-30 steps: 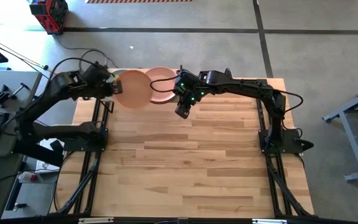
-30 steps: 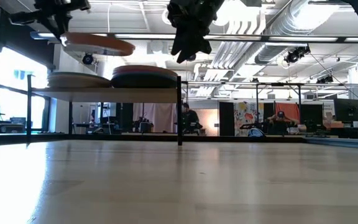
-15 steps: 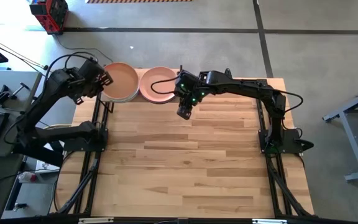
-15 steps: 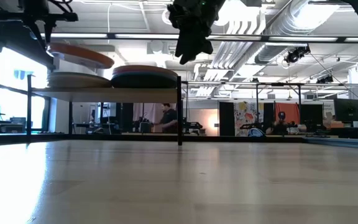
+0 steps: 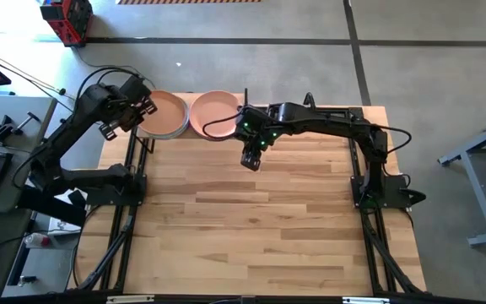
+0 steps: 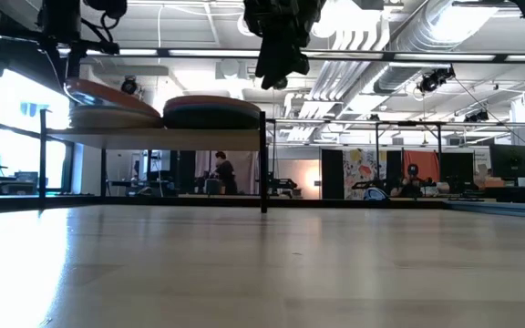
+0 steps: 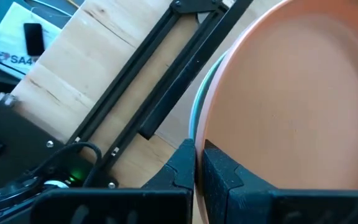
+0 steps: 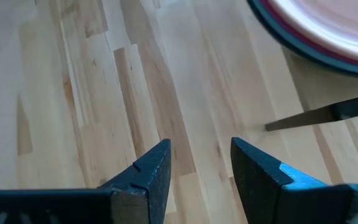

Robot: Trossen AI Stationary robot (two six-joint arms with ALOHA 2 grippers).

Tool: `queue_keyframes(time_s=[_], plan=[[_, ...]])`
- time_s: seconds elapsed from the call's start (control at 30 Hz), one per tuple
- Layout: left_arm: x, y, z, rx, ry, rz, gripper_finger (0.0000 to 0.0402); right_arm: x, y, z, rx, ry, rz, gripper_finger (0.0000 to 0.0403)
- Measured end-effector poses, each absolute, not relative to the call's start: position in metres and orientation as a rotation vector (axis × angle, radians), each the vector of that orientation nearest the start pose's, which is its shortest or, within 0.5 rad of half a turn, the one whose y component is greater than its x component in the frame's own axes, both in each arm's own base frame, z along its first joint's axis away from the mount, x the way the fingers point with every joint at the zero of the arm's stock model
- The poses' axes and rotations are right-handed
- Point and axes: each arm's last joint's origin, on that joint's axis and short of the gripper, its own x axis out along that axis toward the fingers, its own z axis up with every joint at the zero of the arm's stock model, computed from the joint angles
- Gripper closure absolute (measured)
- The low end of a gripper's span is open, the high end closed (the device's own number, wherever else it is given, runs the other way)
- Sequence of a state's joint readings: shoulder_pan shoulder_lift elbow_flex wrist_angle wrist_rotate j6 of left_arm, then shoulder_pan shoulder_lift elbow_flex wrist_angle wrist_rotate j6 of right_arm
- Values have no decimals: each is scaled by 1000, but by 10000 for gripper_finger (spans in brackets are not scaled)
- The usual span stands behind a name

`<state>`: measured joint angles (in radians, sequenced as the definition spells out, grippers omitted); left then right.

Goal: Place and stack plates onto a shelf
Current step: Stack the light orange plate on top of the light blue plate on the shelf

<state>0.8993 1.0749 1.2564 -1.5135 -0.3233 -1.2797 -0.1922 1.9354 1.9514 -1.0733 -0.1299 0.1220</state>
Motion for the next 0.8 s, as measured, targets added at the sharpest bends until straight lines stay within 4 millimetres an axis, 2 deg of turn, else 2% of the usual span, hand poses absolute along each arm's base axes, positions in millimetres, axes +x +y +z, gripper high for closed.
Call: queue_keyframes(time_s=[0.57, 0.8], plan=[[98, 139, 335, -1292, 617, 1816, 398, 400, -69, 330, 267, 1042, -121, 258], [98, 144, 334, -1289, 658, 1748, 355, 400, -69, 330, 267, 1042, -121, 258]])
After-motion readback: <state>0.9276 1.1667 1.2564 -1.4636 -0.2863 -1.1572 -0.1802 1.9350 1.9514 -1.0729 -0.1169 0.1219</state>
